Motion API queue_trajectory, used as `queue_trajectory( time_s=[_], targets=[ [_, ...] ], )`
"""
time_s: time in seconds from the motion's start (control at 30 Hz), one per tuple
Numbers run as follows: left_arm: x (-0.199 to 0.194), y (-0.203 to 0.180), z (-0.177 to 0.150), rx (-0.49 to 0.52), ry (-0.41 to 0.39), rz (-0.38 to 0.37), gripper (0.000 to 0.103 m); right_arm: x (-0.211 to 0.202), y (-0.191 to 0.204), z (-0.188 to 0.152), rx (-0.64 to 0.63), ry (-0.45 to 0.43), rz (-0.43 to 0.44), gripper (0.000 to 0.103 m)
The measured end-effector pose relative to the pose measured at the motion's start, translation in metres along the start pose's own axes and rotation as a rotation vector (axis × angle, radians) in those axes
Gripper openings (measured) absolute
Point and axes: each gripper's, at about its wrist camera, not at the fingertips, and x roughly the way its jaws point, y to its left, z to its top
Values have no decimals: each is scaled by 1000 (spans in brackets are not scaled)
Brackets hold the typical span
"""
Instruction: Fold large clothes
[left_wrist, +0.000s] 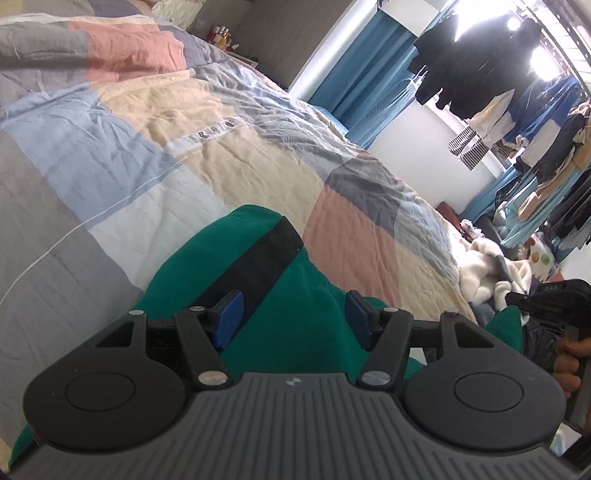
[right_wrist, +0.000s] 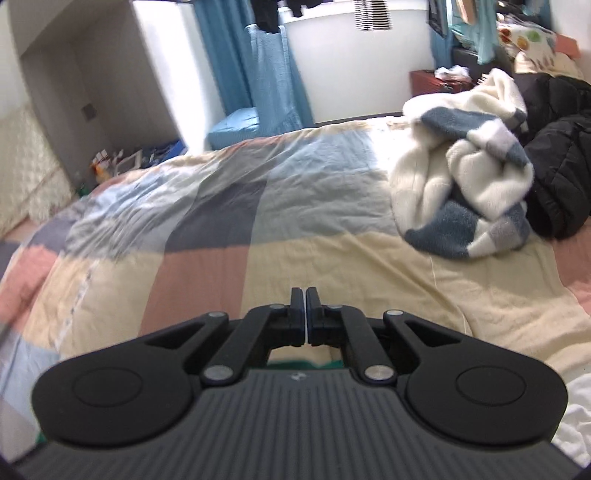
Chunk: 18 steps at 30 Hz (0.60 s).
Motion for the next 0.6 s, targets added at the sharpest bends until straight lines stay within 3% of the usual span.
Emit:
queue_trajectory(
  time_s=[0.3,0.37,0.4,0.43,0.6],
  targets=[
    [-9,5,11,45,-29,85,67,-36,-20,-21,-84,-37,-11,9],
    [-9,7,15,72,-27,123,67,-37,-33,-27,-69,-26,-20,33],
    [-9,9,17,78,-27,142,67,-36,-40,-30,-52,-23,-15,61],
    [-8,11,19,80,-24,153,67,-37,-48,-33,-29,-24,-6,78],
    [3,24,27,75,32,194,71,-23,-81,-47,55,22,21,81]
  ],
)
